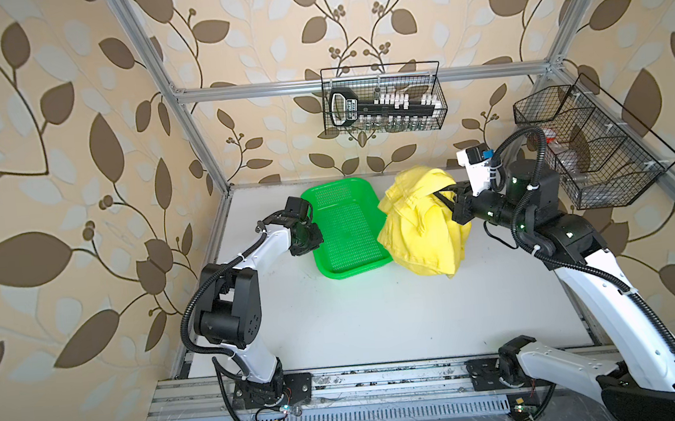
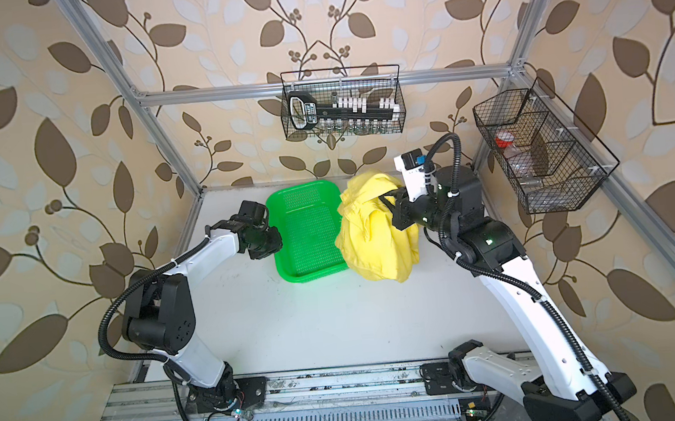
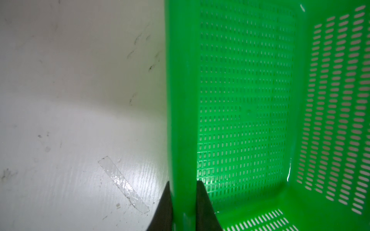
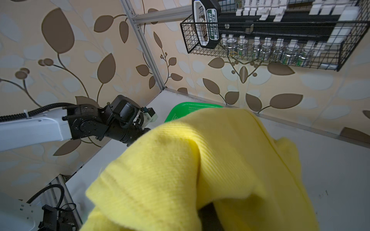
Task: Fold and stack the trousers
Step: 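Drop the trousers with the right gripper while the left gripper pushes the basket away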
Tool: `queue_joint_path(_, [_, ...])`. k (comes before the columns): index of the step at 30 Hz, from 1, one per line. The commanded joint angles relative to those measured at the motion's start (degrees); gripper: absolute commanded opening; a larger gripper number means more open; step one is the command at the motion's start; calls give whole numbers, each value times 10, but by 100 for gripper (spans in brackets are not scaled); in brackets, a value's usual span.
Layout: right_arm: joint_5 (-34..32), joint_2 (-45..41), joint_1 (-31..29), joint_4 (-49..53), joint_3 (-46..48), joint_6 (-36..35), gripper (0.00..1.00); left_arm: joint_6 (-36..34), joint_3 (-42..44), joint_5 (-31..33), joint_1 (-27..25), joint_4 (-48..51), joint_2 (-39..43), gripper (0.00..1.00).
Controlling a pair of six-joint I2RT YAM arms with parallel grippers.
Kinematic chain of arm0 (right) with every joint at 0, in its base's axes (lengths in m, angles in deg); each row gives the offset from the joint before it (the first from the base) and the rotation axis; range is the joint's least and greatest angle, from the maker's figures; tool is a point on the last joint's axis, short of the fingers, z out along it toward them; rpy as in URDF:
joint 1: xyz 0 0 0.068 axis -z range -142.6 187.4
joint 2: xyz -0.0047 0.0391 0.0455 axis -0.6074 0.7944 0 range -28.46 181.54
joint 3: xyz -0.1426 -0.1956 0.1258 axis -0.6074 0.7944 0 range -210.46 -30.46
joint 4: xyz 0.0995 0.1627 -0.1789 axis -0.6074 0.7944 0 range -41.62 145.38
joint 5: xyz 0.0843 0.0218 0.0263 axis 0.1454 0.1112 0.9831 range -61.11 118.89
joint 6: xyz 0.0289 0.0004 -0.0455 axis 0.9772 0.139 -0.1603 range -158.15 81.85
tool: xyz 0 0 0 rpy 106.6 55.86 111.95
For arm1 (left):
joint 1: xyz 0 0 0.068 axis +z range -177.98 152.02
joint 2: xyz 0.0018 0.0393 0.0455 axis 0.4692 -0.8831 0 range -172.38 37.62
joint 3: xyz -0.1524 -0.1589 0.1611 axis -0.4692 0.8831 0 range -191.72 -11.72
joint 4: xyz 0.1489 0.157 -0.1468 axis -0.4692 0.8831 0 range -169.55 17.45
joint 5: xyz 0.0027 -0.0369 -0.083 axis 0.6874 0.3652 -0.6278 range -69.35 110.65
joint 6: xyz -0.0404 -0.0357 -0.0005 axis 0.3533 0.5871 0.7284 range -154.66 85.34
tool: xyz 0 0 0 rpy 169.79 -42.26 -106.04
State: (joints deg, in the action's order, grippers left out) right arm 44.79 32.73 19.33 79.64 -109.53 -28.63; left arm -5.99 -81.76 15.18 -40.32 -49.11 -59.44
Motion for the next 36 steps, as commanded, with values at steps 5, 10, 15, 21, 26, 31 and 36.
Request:
queue_joint_path(5, [31, -48, 57, -32, 6, -2, 0, 100, -27, 101, 6, 35, 7, 11])
queue_joint_path(10, [55, -66, 74, -54, 51, 33, 0, 260, -15, 182, 10, 10, 13, 9])
queue_joint_path(15, [94, -78, 74, -116, 132, 88, 0, 391, -56, 232, 11, -6, -21, 11])
queue_joint_path(21, [112, -84, 43, -183, 239, 129, 0, 493, -117, 260, 17, -30, -92, 10])
queue_joint_path(26, [95, -73, -8, -218, 302, 136, 0, 543, -187, 262, 19, -28, -155, 11])
queue_joint_path(31, [86, -54, -40, -244, 335, 139, 0, 593, -218, 262, 20, -40, -191, 12])
queue_joint_path(36, [95, -31, -57, -269, 351, 139, 1, 596, -258, 250, 20, -45, -221, 18])
